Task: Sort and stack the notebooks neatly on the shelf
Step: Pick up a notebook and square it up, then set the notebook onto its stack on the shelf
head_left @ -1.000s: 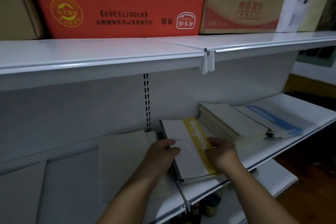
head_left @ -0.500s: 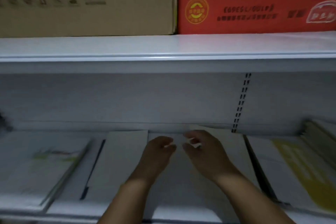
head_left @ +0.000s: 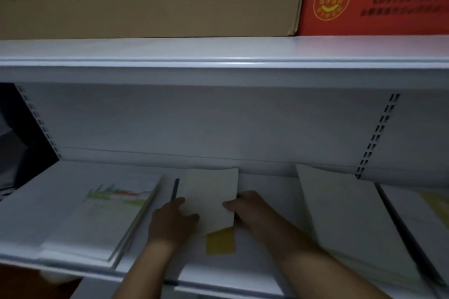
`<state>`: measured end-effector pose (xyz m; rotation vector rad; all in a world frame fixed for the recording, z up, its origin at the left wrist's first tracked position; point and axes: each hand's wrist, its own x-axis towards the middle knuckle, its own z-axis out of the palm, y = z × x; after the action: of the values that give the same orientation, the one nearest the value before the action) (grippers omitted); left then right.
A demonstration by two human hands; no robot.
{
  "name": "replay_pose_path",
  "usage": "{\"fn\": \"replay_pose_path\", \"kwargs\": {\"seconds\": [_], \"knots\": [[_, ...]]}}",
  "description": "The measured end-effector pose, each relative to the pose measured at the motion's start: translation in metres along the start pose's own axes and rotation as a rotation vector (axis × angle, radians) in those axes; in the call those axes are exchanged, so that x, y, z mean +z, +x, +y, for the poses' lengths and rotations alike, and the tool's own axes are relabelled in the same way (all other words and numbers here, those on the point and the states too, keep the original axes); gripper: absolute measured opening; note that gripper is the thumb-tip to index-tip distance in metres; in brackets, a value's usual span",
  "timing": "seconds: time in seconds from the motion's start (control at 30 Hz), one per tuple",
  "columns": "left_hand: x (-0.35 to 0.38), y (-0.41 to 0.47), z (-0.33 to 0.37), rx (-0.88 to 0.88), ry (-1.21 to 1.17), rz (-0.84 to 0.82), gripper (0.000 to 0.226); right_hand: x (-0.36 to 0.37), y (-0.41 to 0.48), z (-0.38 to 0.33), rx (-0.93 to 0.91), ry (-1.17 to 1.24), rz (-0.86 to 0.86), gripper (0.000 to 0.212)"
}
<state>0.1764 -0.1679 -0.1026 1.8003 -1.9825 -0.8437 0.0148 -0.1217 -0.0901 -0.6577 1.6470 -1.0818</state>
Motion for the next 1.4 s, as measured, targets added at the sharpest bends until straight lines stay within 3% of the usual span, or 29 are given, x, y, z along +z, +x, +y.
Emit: {"fn": "replay_pose_path", "kwargs": {"seconds": [0.13, 0.3, 0.4, 0.57, 0.67, 0.77, 0.8, 0.87, 0.93, 1.0, 1.07, 1.13, 1.27, 1.4], "knots": [[0.002, -0.003, 0.016, 0.000, -0.161, -0.029, 0.072, -0.014, -0.018, -0.009, -0.186, -0.196, 0.008, 0.022], [0.019, -0.021, 0.076, 0.233, -0.440, 0.013, 0.027, -0.100, -0.062, -0.019, -0.282, -0.038, 0.120, 0.023], [0.048, -0.035, 0.122, 0.359, -0.511, -0.052, 0.027, -0.159, -0.093, -0.012, -0.320, -0.079, 0.239, 0.013], [0.109, -0.052, 0.170, 0.491, -0.311, -0.167, 0.020, -0.223, -0.108, 0.013, -0.291, -0.388, 0.514, 0.006], [0.130, -0.055, 0.173, 0.566, -0.095, -0.143, 0.023, -0.239, -0.098, 0.026, -0.094, -0.782, 0.465, 0.032], [0.123, -0.053, 0.171, 0.545, -0.045, -0.123, 0.027, -0.237, -0.094, 0.020, 0.026, -1.057, 0.412, 0.032], [0.117, -0.051, 0.166, 0.523, -0.066, -0.109, 0.030, -0.231, -0.096, 0.013, 0.018, -1.070, 0.421, 0.042], [0.101, -0.044, 0.148, 0.472, -0.091, -0.021, 0.038, -0.204, -0.097, -0.002, -0.136, -0.931, 0.432, 0.059], [0.080, -0.037, 0.120, 0.385, -0.025, 0.072, 0.040, -0.159, -0.097, -0.016, -0.375, -0.729, 0.332, 0.049], [0.059, -0.031, 0.089, 0.290, 0.019, 0.121, 0.042, -0.107, -0.091, -0.017, -0.478, -0.645, 0.137, 0.042], [0.037, -0.028, 0.062, 0.201, -0.008, 0.122, 0.043, -0.064, -0.074, -0.009, -0.428, -0.598, -0.030, 0.049], [0.019, -0.025, 0.034, 0.112, 0.007, 0.135, 0.045, -0.035, -0.054, 0.001, -0.325, -0.559, -0.089, 0.054], [0.002, -0.023, 0.006, -0.025, 0.090, 0.028, 0.066, 0.004, -0.033, 0.017, -0.185, -0.041, -0.181, 0.028], [0.012, -0.017, 0.007, -0.037, -0.167, -0.034, 0.073, 0.015, -0.029, 0.019, -0.181, 0.018, -0.005, 0.013]]}}
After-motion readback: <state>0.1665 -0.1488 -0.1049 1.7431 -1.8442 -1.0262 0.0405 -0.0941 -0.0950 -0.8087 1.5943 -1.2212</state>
